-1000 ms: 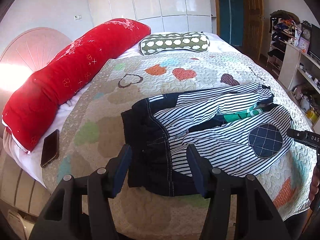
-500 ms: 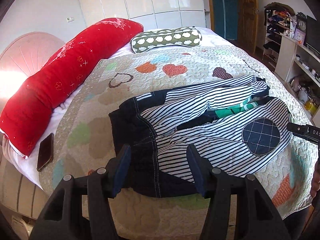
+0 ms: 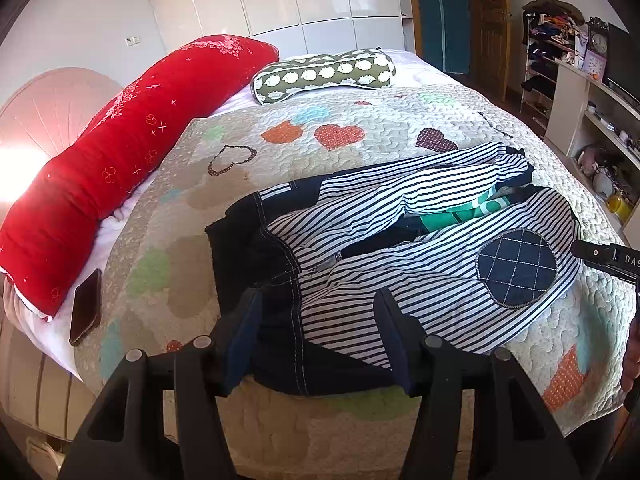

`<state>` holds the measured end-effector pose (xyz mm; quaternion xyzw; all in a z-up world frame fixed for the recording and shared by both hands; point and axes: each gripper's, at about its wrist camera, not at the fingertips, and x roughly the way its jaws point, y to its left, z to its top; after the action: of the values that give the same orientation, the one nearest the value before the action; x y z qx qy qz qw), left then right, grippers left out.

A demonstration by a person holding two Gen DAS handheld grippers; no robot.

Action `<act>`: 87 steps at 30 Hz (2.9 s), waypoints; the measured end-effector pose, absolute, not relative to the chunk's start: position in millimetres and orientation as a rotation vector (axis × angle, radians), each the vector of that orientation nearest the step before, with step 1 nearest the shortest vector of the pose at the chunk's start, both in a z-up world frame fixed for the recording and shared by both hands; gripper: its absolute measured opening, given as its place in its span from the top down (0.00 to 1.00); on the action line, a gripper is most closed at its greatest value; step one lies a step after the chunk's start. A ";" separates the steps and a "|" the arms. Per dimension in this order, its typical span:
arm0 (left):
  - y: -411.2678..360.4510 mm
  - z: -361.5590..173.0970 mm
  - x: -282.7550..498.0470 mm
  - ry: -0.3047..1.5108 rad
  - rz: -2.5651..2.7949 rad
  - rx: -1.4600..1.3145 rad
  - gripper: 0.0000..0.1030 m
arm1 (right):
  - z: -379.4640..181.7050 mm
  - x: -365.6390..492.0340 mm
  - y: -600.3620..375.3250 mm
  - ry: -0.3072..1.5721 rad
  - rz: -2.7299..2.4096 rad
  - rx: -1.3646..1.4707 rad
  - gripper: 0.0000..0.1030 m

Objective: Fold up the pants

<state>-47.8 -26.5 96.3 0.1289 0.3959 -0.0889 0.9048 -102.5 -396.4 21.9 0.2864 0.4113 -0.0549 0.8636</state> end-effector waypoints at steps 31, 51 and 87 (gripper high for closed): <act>-12.6 42.2 194.0 1.166 -0.460 0.170 0.41 | 78.7 117.5 -335.3 1.048 0.199 -0.056 0.30; -22.7 56.9 159.9 1.086 -0.603 0.313 0.96 | 64.2 153.7 -287.4 1.082 0.365 -0.070 0.96; 43.5 69.7 -11.4 0.886 -0.275 0.105 0.69 | 62.4 -22.5 -257.9 0.902 -0.116 -0.197 0.50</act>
<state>-11.4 43.5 69.7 0.0504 0.4269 -0.1324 0.8931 -22.5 -257.9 62.4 -0.0948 0.4351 -0.0560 0.8936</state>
